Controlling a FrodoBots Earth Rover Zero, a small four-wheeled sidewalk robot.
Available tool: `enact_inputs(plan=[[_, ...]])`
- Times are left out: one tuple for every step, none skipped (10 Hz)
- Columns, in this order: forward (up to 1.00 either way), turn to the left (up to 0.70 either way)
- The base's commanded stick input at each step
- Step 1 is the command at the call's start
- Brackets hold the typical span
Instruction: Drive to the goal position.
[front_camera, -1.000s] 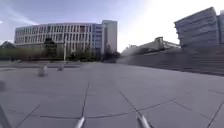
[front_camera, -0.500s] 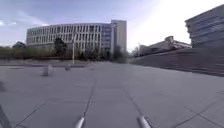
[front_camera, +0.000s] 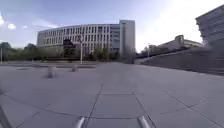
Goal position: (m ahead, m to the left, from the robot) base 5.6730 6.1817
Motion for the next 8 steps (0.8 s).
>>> enact_inputs(plan=[[1.00, 0.27], [1.00, 0.27], [1.00, 0.27], [1.00, 0.27], [1.00, 0.27], [1.00, 0.27], [1.00, 0.27], [1.00, 0.17]])
